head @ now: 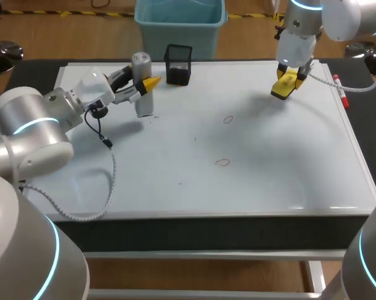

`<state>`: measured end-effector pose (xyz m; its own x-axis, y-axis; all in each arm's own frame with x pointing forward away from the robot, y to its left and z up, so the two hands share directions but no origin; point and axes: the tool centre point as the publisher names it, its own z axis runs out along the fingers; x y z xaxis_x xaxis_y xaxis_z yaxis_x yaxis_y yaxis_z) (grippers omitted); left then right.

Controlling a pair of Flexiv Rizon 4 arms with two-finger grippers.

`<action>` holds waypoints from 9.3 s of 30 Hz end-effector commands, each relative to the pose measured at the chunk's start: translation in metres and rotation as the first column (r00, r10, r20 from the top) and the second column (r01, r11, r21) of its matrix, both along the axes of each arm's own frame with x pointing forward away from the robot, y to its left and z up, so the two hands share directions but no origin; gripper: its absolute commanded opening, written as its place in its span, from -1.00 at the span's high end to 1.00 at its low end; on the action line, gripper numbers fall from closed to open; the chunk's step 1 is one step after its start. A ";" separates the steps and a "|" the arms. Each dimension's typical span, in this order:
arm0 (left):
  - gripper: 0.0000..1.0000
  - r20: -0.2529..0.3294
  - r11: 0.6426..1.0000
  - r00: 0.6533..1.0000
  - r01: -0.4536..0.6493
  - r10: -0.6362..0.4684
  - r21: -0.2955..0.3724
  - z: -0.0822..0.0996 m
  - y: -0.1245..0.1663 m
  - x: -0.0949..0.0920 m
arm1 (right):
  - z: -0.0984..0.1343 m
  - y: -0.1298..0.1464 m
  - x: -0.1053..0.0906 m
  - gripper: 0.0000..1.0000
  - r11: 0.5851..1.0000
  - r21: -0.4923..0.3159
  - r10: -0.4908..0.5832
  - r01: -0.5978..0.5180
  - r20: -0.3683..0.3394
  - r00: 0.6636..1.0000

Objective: Pick up the inspection probe, press it on each red-marked spot on the whiteboard one by one, put down the probe, pick up the eraser, and wipe off all the red marks.

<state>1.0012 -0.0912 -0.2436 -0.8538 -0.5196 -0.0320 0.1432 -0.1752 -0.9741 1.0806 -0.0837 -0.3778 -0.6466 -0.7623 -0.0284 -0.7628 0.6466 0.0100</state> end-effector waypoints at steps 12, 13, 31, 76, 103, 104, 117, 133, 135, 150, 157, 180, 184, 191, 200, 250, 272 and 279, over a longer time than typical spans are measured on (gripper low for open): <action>1.00 -0.018 1.000 1.000 -0.026 0.026 0.002 0.006 0.007 0.000 | 0.001 -0.001 0.000 1.00 1.000 -0.003 0.002 -0.002 0.000 1.000; 1.00 -0.018 1.000 1.000 -0.026 0.026 0.002 0.006 0.007 0.000 | 0.001 -0.001 0.000 1.00 1.000 -0.003 0.002 -0.002 0.000 1.000; 1.00 -0.018 1.000 1.000 -0.026 0.026 0.002 0.006 0.007 0.000 | 0.013 0.079 -0.076 1.00 0.964 -0.043 0.265 -0.264 0.006 0.964; 1.00 -0.018 1.000 1.000 -0.026 0.026 0.002 0.006 0.007 0.000 | -0.043 0.199 -0.089 1.00 0.721 -0.031 0.692 -0.692 -0.016 0.721; 1.00 -0.018 1.000 1.000 -0.026 0.026 0.002 0.006 0.007 0.000 | -0.067 0.152 -0.067 1.00 0.795 -0.032 0.603 -0.606 -0.068 0.795; 1.00 -0.018 1.000 1.000 -0.026 0.026 0.002 0.006 0.007 0.000 | -0.067 0.148 -0.067 1.00 0.796 -0.033 0.601 -0.604 -0.069 0.796; 1.00 -0.018 1.000 1.000 -0.026 0.026 0.002 0.006 0.007 0.000 | -0.064 0.118 -0.059 1.00 0.839 -0.041 0.540 -0.543 -0.066 0.839; 1.00 -0.018 1.000 1.000 -0.026 0.026 0.002 0.006 0.007 0.000 | -0.019 0.071 -0.034 1.00 0.919 -0.012 0.393 -0.394 -0.037 0.919; 1.00 -0.018 1.000 1.000 -0.026 0.026 0.002 0.006 0.007 0.000 | -0.016 0.064 -0.031 1.00 0.927 -0.010 0.375 -0.375 -0.032 0.926; 1.00 -0.018 1.000 1.000 -0.026 0.026 0.002 0.006 0.007 0.000 | -0.017 0.011 -0.008 1.00 0.971 -0.020 0.238 -0.239 -0.029 0.971; 1.00 -0.018 1.000 1.000 -0.026 0.026 0.002 0.006 0.007 0.000 | -0.020 -0.007 -0.010 1.00 0.983 -0.003 0.183 -0.183 -0.044 0.982; 1.00 -0.018 1.000 1.000 -0.026 0.026 0.002 0.006 0.007 0.000 | -0.015 -0.019 -0.016 1.00 0.991 -0.032 0.131 -0.132 -0.037 0.991; 1.00 -0.018 1.000 1.000 -0.026 0.026 0.002 0.006 0.007 0.000 | -0.015 -0.019 -0.016 1.00 0.991 -0.032 0.131 -0.132 -0.037 0.991; 1.00 -0.005 1.000 1.000 0.022 -0.022 0.000 0.005 -0.016 -0.008 | -0.015 -0.019 -0.016 1.00 0.991 -0.032 0.131 -0.132 -0.037 0.991; 1.00 0.017 0.987 0.987 0.161 -0.160 -0.018 0.005 -0.099 -0.036 | -0.015 -0.019 -0.016 1.00 0.991 -0.032 0.131 -0.132 -0.037 0.991; 1.00 0.026 0.892 0.899 0.437 -0.437 -0.113 -0.042 -0.220 -0.141 | -0.015 -0.019 -0.016 1.00 0.991 -0.032 0.131 -0.132 -0.037 0.991; 1.00 0.005 0.897 0.899 0.437 -0.437 -0.074 -0.041 -0.219 -0.144 | -0.015 -0.019 -0.016 1.00 0.991 -0.032 0.131 -0.132 -0.037 0.991; 1.00 0.016 0.897 0.899 0.437 -0.437 -0.064 -0.035 -0.216 -0.145 | -0.015 -0.019 -0.016 1.00 0.991 -0.032 0.131 -0.132 -0.037 0.991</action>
